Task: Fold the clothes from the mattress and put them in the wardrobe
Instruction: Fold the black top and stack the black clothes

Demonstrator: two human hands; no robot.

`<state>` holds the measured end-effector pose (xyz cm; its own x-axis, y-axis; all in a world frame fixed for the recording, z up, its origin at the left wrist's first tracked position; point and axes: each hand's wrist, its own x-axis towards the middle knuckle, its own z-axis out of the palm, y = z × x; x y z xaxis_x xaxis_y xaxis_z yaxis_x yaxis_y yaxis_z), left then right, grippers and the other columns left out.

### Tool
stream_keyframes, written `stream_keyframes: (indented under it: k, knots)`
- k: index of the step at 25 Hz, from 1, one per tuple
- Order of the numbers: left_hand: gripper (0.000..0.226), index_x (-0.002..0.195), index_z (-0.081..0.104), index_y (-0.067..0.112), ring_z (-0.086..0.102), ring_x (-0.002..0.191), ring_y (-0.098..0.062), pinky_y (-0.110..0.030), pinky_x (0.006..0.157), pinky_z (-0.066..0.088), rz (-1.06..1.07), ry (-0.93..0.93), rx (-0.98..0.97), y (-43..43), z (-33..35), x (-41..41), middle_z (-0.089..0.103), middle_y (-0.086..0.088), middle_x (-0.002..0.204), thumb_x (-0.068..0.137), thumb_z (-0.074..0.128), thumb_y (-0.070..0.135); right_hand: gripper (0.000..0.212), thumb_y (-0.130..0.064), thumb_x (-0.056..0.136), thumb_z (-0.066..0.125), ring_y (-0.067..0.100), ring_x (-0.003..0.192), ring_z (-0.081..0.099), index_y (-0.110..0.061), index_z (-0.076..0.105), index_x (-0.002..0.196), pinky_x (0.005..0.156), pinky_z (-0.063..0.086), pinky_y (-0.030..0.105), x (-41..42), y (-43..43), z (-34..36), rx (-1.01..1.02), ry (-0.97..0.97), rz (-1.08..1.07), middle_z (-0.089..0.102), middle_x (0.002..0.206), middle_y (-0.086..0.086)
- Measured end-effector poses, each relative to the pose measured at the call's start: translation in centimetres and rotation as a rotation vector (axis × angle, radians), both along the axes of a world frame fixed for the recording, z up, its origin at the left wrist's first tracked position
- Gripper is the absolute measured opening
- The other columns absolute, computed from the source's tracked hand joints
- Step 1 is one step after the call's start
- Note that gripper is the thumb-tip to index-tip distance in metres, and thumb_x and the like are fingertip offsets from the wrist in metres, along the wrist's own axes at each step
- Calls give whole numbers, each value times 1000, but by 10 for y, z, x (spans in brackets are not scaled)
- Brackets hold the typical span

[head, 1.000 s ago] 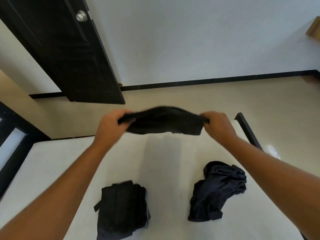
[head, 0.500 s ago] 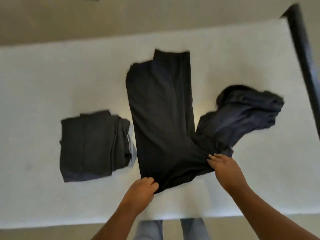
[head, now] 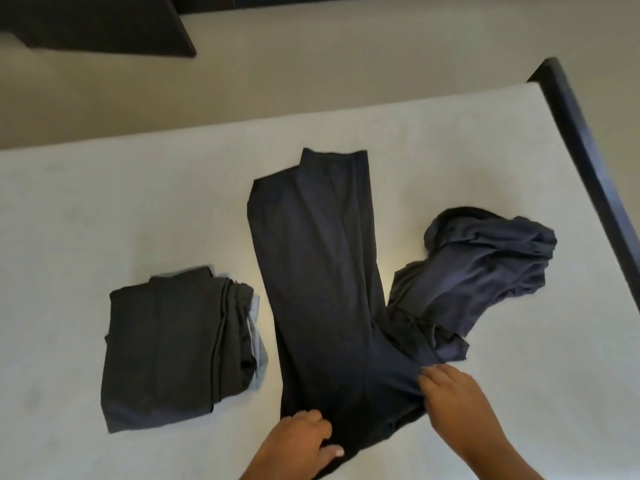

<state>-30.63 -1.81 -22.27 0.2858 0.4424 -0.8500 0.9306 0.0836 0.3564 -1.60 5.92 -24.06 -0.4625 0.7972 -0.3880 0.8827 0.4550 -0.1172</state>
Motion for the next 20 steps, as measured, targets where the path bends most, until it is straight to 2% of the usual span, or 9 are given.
stream_keyframes:
  k: [2, 4, 7, 9, 11, 13, 14, 17, 20]
  knots:
    - [44, 134, 56, 23, 49, 125, -18, -32, 105, 43, 170, 53, 180, 15, -1, -4, 51, 1, 138, 103, 46, 52, 34, -21, 61, 93, 28, 80, 74, -14, 79, 91, 64, 62, 40, -32, 17, 7, 18, 31, -122, 77, 95, 6]
    - [47, 146, 46, 25, 44, 132, -15, -28, 109, 41, 309, 97, 297, 28, -8, -7, 43, 6, 149, 104, 48, 46, 41, -32, 70, 90, 29, 90, 74, -14, 77, 104, 70, 62, 43, -53, 33, 2, 25, -16, -222, 76, 105, 8]
    - [57, 155, 35, 27, 38, 138, -15, -30, 112, 42, 439, 111, 373, 58, -25, -11, 35, 7, 156, 103, 54, 41, 52, -47, 82, 78, 31, 113, 67, -17, 69, 124, 89, 58, 47, -68, 46, -9, -40, -116, -303, 68, 126, 10]
    - [61, 157, 33, 28, 36, 139, -16, -32, 111, 42, 492, 117, 445, 88, -36, -16, 34, 7, 156, 102, 56, 39, 52, -49, 84, 76, 32, 110, 63, -16, 68, 124, 88, 56, 46, -76, 53, -11, 4, -102, -303, 64, 126, 13]
    - [63, 158, 32, 29, 35, 140, -18, -35, 111, 43, 506, 139, 525, 125, -45, -24, 34, 7, 156, 101, 58, 39, 47, -48, 87, 73, 30, 103, 61, -16, 67, 121, 82, 55, 44, -88, 67, -10, 75, -33, -275, 62, 121, 10]
    - [66, 158, 32, 29, 33, 143, -21, -38, 112, 42, 500, 185, 615, 163, -50, -34, 32, 4, 159, 100, 60, 39, 42, -48, 93, 65, 24, 103, 60, -18, 67, 123, 81, 55, 38, -106, 92, -10, 70, 87, -238, 62, 119, 3]
    - [68, 159, 31, 29, 31, 145, -22, -40, 113, 41, 506, 218, 654, 181, -52, -40, 29, 2, 162, 99, 61, 39, 43, -47, 97, 59, 22, 108, 60, -19, 64, 129, 87, 55, 36, -117, 108, -11, 12, 169, -246, 60, 123, 1]
    - [75, 161, 24, 26, 25, 150, -29, -44, 116, 37, 590, 305, 696, 229, -57, -62, 21, -5, 168, 98, 63, 41, 56, -44, 104, 50, 19, 132, 49, -19, 41, 153, 107, 46, 33, -150, 165, -20, -207, 384, -358, 47, 147, -1]
    - [86, 164, 14, 23, 21, 153, -35, -47, 119, 33, 743, 337, 602, 265, -62, -92, 13, -11, 170, 97, 64, 43, 65, -41, 102, 56, 23, 137, 46, -17, 31, 157, 111, 43, 36, -177, 222, -33, -256, 464, -469, 41, 153, 3]
